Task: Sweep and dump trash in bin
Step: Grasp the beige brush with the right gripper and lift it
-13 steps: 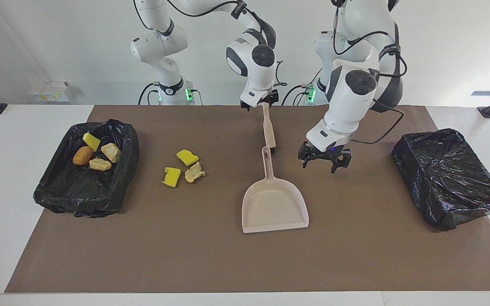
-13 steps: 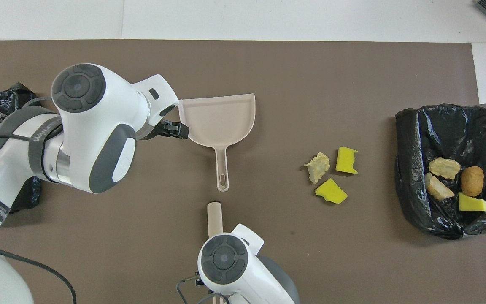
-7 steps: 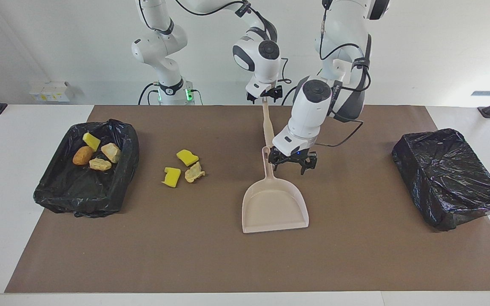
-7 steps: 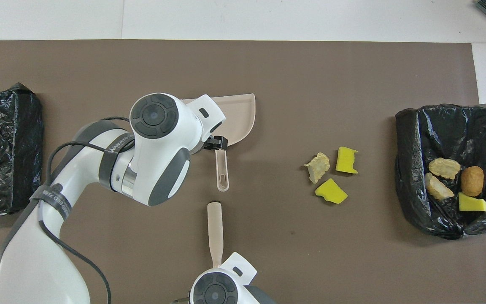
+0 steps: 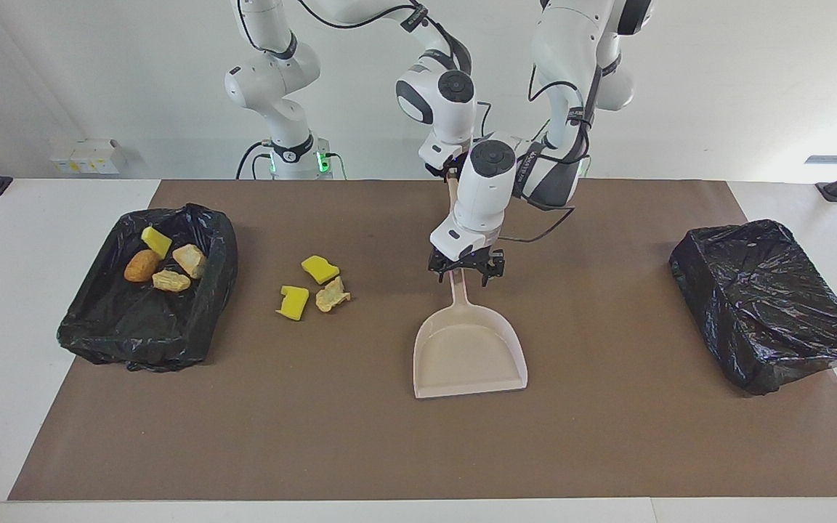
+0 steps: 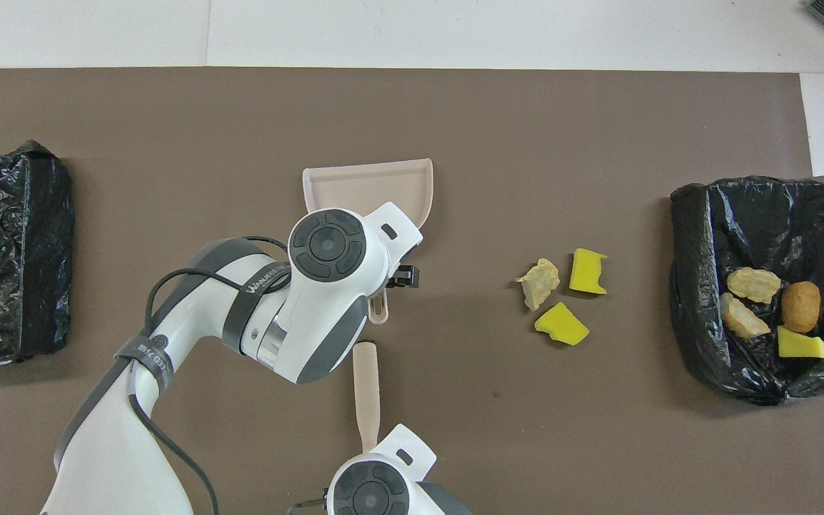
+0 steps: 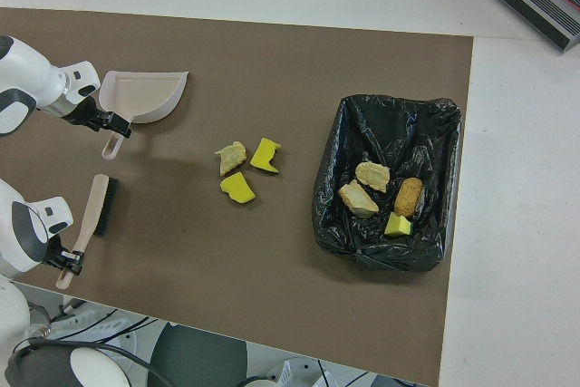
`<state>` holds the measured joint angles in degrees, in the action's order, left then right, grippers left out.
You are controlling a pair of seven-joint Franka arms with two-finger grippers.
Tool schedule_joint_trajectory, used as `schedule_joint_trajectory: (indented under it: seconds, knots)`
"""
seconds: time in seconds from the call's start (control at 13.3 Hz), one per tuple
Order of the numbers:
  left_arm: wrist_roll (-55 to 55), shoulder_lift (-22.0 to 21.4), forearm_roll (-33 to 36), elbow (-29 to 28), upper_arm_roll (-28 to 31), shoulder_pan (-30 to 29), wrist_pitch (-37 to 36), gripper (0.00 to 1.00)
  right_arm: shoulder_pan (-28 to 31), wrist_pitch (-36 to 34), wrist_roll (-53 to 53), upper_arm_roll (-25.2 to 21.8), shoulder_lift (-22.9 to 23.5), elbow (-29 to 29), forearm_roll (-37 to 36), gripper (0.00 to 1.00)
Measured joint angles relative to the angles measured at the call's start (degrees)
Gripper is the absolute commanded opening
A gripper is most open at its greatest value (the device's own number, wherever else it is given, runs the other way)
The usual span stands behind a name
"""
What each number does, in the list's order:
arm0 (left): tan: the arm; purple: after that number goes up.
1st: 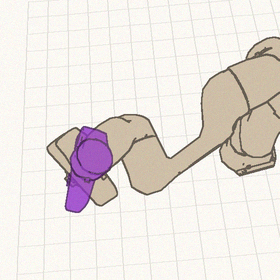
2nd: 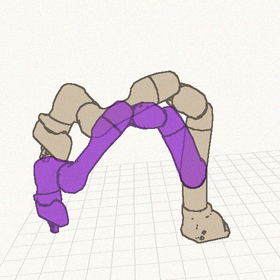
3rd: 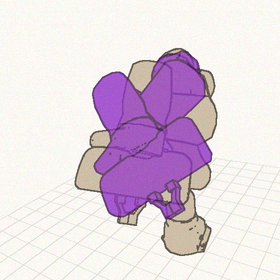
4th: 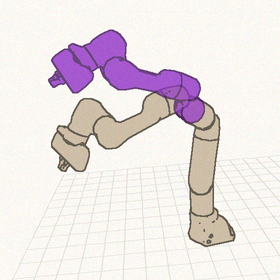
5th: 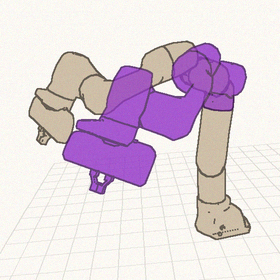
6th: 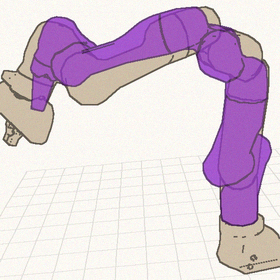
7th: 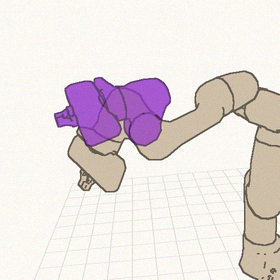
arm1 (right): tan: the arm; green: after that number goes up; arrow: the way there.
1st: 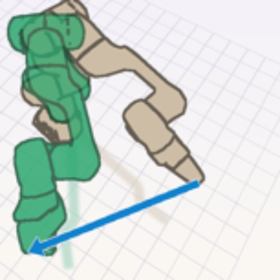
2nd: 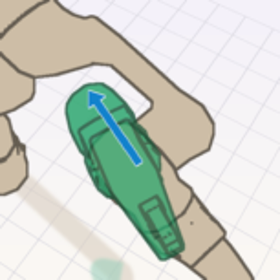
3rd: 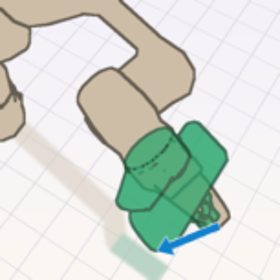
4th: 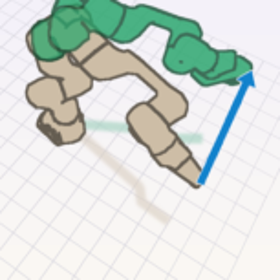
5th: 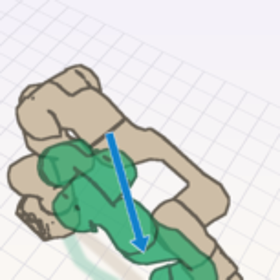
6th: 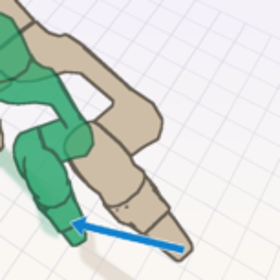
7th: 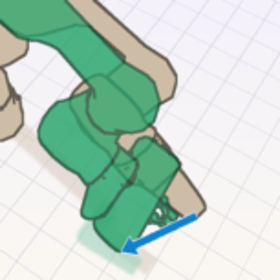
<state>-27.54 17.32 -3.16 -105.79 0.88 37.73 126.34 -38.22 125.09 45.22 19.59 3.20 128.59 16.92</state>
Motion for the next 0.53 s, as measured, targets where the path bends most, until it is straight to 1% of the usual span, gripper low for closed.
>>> schedule_joint_trajectory:
  seconds: [0.08, 0.3, 0.45, 0.53]
  knots:
    - [-0.51, -0.36, -0.37, -0.58, -0.01, 0.34, 0.0, 0.78, 0.06, 0.0, -0.07, -0.07, 0.04, -0.08, -0.01, 0.0]
    - [-1.79, -0.84, -2.77, -1.24, -0.02, 0.56, 0.01, 0.2, 0.38, -0.1, -0.47, -0.66, 0.3, -0.48, -0.27, 0.0]
    - [-2.32, -0.92, -3.13, -1.49, -0.02, 0.65, 0.0, 0.12, 1.99, -2.65, -0.81, -0.84, -0.37, -1.12, -1.34, 0.0]
    - [-2.41, -0.95, -3.18, -1.61, -0.01, 0.66, 0.0, 0.05, 3.69, -5.56, -2.09, -0.86, -1.7, -1.58, -1.88, 0.0]
